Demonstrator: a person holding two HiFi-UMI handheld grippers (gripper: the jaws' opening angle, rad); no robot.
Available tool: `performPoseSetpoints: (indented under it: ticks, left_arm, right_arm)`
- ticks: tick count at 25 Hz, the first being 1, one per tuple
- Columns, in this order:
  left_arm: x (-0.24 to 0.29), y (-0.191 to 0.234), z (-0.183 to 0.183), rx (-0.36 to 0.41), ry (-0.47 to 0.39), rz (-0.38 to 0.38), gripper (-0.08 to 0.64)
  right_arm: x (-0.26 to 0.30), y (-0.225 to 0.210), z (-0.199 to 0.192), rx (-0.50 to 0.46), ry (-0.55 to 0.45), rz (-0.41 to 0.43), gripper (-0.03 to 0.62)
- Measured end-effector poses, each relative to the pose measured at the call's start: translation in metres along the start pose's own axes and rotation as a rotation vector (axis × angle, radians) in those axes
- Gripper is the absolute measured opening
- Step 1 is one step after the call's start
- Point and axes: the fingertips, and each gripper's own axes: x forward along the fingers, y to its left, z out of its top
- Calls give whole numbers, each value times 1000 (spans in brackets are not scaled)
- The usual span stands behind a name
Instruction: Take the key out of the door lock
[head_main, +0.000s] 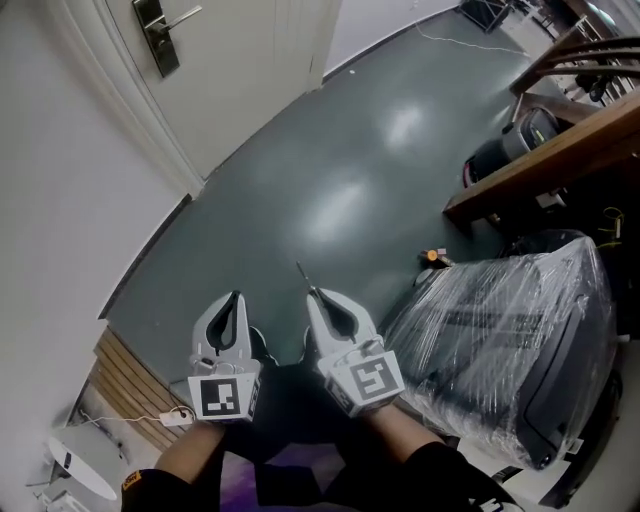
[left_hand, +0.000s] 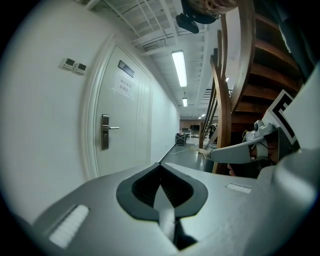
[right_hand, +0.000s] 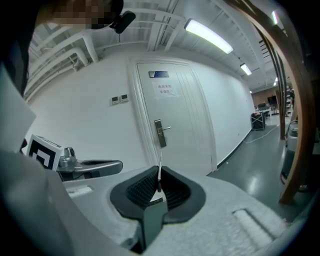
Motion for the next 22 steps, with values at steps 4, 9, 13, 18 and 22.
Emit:
performPoseSetpoints:
  ticks: [4, 9, 13, 18, 22]
  left_arm:
    - [4, -12, 5, 15, -15, 3, 17]
    - [3, -13, 11, 12, -37, 20, 17]
    - [1, -7, 16, 10, -56, 30, 17]
    - [-3, 6, 18, 6, -63, 39, 17]
    - [-5, 15, 21, -2, -70, 44, 17]
  right_arm:
    - [-8, -17, 6, -18, -20, -26, 15]
    - [-12, -16, 11, -26, -29, -18, 14]
    - [-8, -12, 13, -28, -32, -19, 14]
    - [0, -5, 16, -33, -33, -26, 14]
    - [4, 4, 18, -41, -39, -25, 14]
